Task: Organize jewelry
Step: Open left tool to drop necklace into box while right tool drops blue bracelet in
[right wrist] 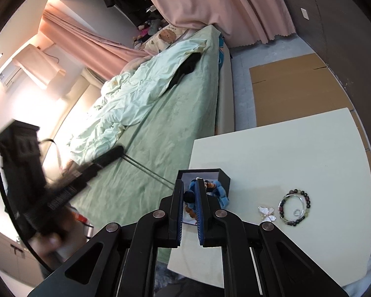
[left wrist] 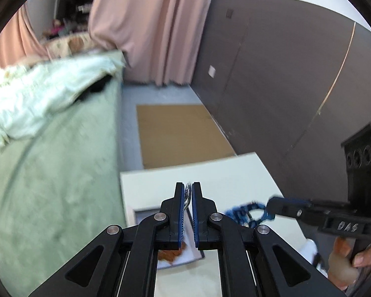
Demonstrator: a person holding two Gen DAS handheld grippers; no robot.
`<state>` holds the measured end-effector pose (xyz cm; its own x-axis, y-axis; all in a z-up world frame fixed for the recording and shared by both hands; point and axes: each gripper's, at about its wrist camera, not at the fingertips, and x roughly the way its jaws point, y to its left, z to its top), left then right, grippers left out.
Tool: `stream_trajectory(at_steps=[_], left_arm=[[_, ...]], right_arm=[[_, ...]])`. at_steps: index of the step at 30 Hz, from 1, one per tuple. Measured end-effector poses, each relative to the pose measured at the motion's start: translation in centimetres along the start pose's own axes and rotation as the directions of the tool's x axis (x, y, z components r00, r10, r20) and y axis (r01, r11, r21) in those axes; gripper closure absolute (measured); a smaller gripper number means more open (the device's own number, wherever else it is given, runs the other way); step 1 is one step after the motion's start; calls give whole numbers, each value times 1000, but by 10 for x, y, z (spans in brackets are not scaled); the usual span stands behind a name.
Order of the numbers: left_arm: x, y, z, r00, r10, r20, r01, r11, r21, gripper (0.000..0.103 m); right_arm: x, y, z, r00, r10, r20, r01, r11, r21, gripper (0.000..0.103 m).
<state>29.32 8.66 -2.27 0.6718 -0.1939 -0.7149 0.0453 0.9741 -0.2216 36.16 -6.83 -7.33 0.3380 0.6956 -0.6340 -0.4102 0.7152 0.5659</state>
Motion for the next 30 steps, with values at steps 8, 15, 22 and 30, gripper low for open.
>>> stream_trajectory(at_steps=[8, 15, 22, 30], left_arm=[[19, 29, -33, 999, -28, -33, 24, 992, -121, 27], [3, 56, -53, 1000, 8, -2, -9, 982, -187, 27], [-11, 75, -66, 999, 32, 18, -28, 974, -225, 27], [-24, 72, -71, 998, 40, 45, -30, 976, -216, 27]], right_arm=[[12, 7, -4, 1000, -2, -24, 2, 1000, -8, 92], [32, 18, -5, 999, 10, -51, -11, 1000, -19, 92], [62, 27, -2, 993, 87, -79, -86, 996, 11, 91], [80, 4, -14, 991, 39, -125, -29, 996, 83, 54]])
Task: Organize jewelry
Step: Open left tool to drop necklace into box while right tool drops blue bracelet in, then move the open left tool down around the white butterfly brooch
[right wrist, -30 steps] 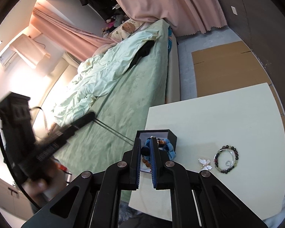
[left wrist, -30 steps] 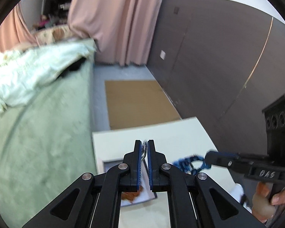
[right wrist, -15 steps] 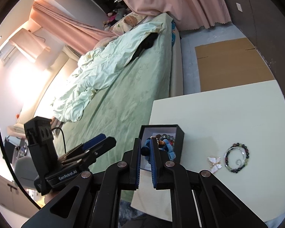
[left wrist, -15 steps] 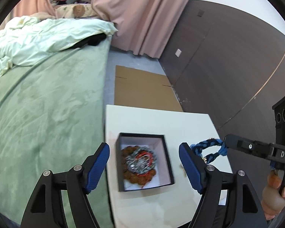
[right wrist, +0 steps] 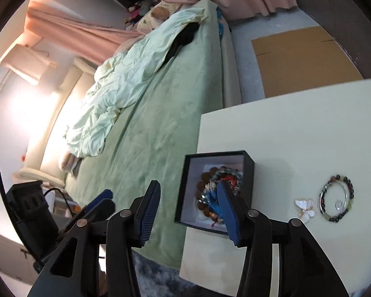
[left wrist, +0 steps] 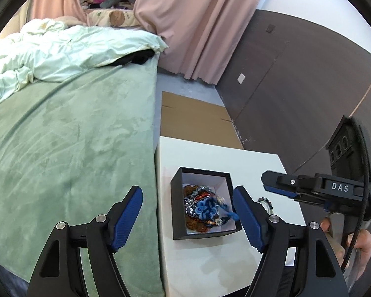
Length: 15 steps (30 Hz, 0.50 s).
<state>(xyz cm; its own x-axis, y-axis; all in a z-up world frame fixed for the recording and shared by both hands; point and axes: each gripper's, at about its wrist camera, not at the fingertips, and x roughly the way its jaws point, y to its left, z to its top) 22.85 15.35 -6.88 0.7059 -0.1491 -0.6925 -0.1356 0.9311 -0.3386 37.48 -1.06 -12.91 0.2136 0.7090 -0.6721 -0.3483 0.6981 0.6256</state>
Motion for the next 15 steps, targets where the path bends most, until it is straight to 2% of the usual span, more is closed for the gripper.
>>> stream_trajectory(at_steps=[5, 7, 10, 15], left_arm=[[-4, -11, -4, 1000, -30, 7, 30, 1000, 2, 19], [-5, -19, -7, 999, -36, 9, 36, 999, 14, 16], [-4, -34, -11, 999, -49, 7, 49, 998, 39, 14], [-3, -61, -21, 997, -80, -4, 80, 994, 72, 14]], right_arm=[[-28, -10, -15, 999, -35, 40, 35, 999, -4, 52], [-41, -16, -21, 997, -43, 61, 43, 999, -2, 41], [-65, -29, -30, 992, -71, 105, 70, 997, 9, 33], [-97, -60, -47, 986, -100, 137, 90, 993, 77, 32]])
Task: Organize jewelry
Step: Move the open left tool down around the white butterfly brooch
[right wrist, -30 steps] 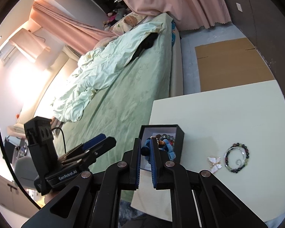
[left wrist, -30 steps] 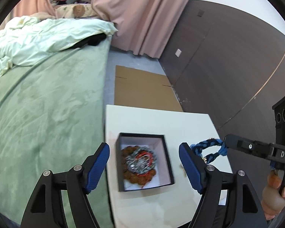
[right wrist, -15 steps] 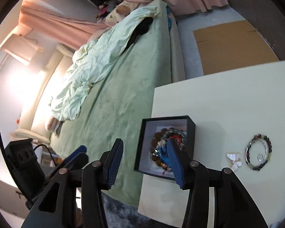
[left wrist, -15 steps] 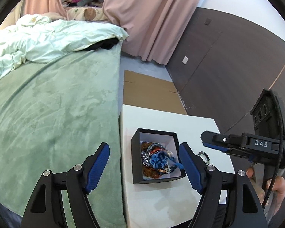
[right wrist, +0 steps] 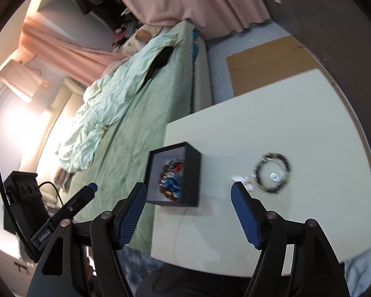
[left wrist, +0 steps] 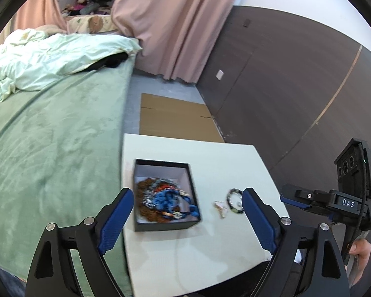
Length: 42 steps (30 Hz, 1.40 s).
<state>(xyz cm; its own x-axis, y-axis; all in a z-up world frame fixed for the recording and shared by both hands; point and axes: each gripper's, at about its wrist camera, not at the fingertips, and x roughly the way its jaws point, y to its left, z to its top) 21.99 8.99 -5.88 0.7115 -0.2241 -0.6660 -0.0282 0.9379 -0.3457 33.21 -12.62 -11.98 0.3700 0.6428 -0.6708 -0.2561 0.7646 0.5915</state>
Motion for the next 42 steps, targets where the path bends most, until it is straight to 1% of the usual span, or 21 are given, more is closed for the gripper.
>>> stream_trajectory(at_steps=[4, 7, 9, 13, 15, 17, 18, 19, 20, 22, 24, 27, 28, 29, 32, 34, 37, 40, 42], left_arm=[[-1, -27, -5, 1000, -21, -5, 21, 999, 43, 14], [-1, -43, -10, 1000, -25, -18, 26, 998, 58, 14], [-2, -55, -15, 999, -41, -31, 43, 996, 73, 14], [-2, -75, -24, 998, -35, -56, 42, 993, 113, 15], [-2, -82, -28, 996, -43, -73, 51, 992, 114, 19], [0, -91, -33, 994, -49, -99, 60, 992, 113, 25], [1, -94, -34, 993, -48, -104, 60, 992, 113, 26], [2, -97, -36, 992, -49, -112, 62, 992, 114, 29], [4, -101, -38, 991, -51, -126, 65, 991, 116, 34], [6, -106, -40, 989, -51, -141, 68, 991, 119, 39], [9, -111, -40, 988, -48, -148, 67, 990, 126, 41], [15, -118, -40, 988, -39, -152, 60, 989, 137, 45], [18, -120, -40, 987, -35, -159, 58, 989, 137, 49], [23, -122, -40, 985, -32, -172, 56, 989, 138, 52], [37, -128, -42, 977, -9, -211, 41, 989, 146, 55], [44, -132, -43, 974, 0, -225, 36, 987, 156, 55], [63, -135, -46, 968, 35, -248, 10, 984, 179, 56], [89, -132, -52, 958, 54, -282, -6, 986, 167, 65], [102, -127, -55, 952, 69, -300, -22, 987, 157, 69]], right_arm=[[-22, -17, -10, 999, -28, 25, 27, 999, 31, 32], [-38, -23, -19, 998, -52, 44, 51, 998, 44, 32], [-48, -27, -27, 996, -65, 58, 62, 997, 55, 32], [-66, -33, -43, 993, -82, 83, 76, 994, 74, 32], [-73, -37, -51, 993, -79, 88, 71, 993, 93, 32], [-78, -40, -56, 993, -73, 88, 63, 991, 115, 32], [-79, -42, -57, 994, -71, 87, 60, 990, 128, 35], [-80, -43, -59, 994, -70, 81, 58, 989, 139, 40], [-80, -46, -59, 996, -67, 66, 57, 986, 155, 42], [-80, -47, -57, 996, -71, 52, 61, 983, 174, 49], [-82, -46, -56, 995, -86, 50, 76, 981, 177, 54], [-85, -39, -55, 994, -94, 52, 84, 983, 163, 55], [-86, -37, -55, 994, -97, 53, 88, 984, 153, 55], [-86, -36, -54, 994, -100, 53, 92, 985, 146, 55], [-82, -39, -50, 995, -92, 49, 85, 987, 138, 55], [-77, -45, -44, 995, -96, 34, 90, 986, 141, 55], [-68, -54, -29, 996, -89, 19, 85, 987, 138, 55], [-57, -67, -14, 997, -69, 25, 64, 985, 162, 55], [-46, -76, -11, 999, -41, 25, 35, 983, 179, 55]])
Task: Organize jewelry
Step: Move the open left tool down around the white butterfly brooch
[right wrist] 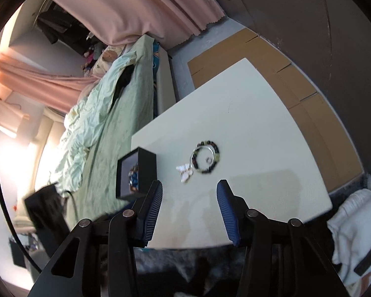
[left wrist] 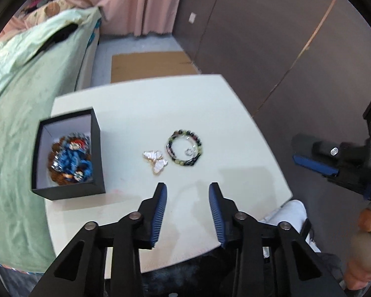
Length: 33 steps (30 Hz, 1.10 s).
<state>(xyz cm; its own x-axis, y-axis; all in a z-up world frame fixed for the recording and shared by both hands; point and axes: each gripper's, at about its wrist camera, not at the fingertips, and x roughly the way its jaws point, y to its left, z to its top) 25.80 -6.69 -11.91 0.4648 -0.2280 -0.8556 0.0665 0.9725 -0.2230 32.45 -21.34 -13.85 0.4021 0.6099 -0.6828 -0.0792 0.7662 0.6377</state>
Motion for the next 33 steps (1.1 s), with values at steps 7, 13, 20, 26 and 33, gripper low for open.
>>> stream_trajectory(at_steps=[7, 13, 20, 26, 33], left_arm=[[42, 11, 14, 997, 56, -48, -56, 998, 6, 71], [75, 15, 30, 987, 128, -100, -129, 992, -10, 80], [97, 23, 34, 974, 186, -130, -193, 981, -36, 81], [104, 22, 40, 974, 188, -122, -195, 980, -42, 81], [101, 27, 42, 979, 167, -115, -174, 983, -51, 99]], right_arm=[[42, -18, 1, 998, -56, -27, 56, 998, 3, 55], [44, -30, 10, 997, -66, -34, 67, 996, 53, 55], [26, -30, 17, 1000, -20, 9, 20, 998, 59, 55], [28, -35, 21, 1000, -5, 6, 5, 995, 95, 55], [37, -31, 22, 1000, -14, -8, 15, 995, 97, 55]])
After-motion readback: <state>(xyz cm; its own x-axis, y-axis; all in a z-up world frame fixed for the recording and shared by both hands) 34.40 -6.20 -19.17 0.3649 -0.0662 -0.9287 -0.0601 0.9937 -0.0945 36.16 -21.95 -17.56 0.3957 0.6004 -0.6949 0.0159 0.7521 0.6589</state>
